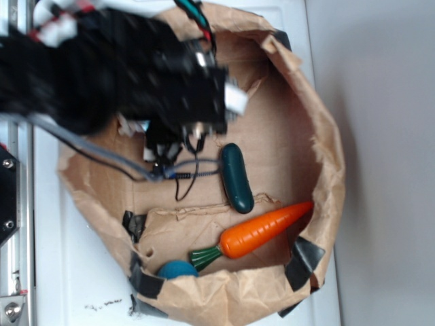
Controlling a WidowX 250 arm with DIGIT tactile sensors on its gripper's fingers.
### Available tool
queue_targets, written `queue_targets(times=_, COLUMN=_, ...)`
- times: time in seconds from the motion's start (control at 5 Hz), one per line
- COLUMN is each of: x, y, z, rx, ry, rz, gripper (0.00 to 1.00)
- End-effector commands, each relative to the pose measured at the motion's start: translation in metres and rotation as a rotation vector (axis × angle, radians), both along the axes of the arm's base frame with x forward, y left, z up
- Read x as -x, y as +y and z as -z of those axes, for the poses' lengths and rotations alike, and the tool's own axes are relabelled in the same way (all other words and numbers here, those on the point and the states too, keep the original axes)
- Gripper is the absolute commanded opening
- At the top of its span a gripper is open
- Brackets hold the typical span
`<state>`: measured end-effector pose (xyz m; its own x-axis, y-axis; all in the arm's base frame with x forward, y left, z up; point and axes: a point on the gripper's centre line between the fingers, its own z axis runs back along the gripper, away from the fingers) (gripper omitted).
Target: Grab the white paper.
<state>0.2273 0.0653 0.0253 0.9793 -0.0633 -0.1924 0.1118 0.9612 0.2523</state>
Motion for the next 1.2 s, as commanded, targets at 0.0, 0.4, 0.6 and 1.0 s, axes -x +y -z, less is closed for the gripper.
queue_targets(times=0.0, x=-0.006, y=-0.004, z=0.005, rx=-0.035, ry=-0.053, rz=-0.029, gripper=0.00)
queue_targets(times=0.4, x=-0.005, y=-0.004, z=-0.012, rx=0.030, ry=-0.096, rz=-0.015, gripper=0.00)
queue_targets(times=0.6, x=-0.003, y=-0.005, z=-0.029, rx=0.084, ry=-0.109, rz=-0.008, gripper=0.00)
queue_targets(times=1.0, x=0.001, y=-0.002, z=-0.110, rx=0.338, ry=-0.154, rz=-0.019, gripper=0.00)
